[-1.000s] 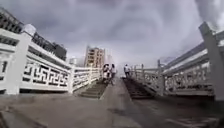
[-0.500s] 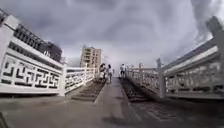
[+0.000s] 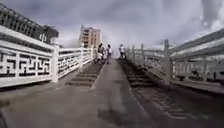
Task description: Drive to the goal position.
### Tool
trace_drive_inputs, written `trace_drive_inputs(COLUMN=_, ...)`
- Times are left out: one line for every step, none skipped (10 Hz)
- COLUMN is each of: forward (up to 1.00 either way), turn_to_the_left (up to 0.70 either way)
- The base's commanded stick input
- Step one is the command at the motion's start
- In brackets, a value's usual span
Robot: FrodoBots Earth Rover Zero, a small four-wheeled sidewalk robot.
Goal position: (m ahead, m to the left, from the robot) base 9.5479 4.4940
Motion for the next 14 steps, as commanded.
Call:
trace_drive_inputs(forward=0.45, turn_to_the_left=0.00)
trace_drive_inputs(forward=0.45, turn_to_the_left=0.00)
trace_drive_inputs(forward=0.45, turn_to_the_left=0.00)
trace_drive_inputs(forward=0.45, turn_to_the_left=0.00)
trace_drive_inputs(forward=0.45, turn_to_the_left=0.00)
trace_drive_inputs(forward=0.45, turn_to_the_left=0.00)
trace_drive_inputs(forward=0.45, turn_to_the_left=0.00)
trace_drive_inputs(forward=0.45, turn_to_the_left=0.00)
trace_drive_inputs(forward=0.45, turn_to_the_left=0.00)
trace_drive_inputs(forward=0.45, turn_to_the_left=0.00)
trace_drive_inputs(forward=0.45, turn_to_the_left=0.00)
trace_drive_inputs(forward=0.45, turn_to_the_left=0.00)
trace_drive_inputs(forward=0.45, turn_to_the_left=0.00)
trace_drive_inputs(forward=0.45, turn_to_the_left=0.00)
